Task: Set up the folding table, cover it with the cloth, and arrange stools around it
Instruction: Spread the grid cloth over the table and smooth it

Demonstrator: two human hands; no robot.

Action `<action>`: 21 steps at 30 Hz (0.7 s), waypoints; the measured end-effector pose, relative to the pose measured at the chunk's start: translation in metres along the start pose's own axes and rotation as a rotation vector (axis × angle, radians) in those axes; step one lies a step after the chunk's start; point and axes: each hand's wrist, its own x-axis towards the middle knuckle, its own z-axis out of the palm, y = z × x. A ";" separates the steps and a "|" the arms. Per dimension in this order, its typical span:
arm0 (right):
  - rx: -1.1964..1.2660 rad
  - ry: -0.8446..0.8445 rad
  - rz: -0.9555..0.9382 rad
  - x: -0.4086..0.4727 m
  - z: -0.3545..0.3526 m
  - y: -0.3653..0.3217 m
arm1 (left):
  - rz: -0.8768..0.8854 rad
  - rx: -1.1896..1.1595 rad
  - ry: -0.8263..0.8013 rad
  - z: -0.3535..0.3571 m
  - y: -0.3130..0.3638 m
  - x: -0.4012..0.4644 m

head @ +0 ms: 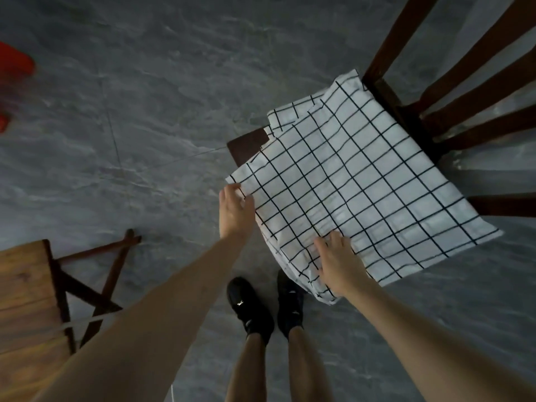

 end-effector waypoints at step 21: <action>-0.072 -0.080 -0.096 -0.002 0.004 0.007 | -0.310 -0.091 -0.155 0.002 0.018 0.055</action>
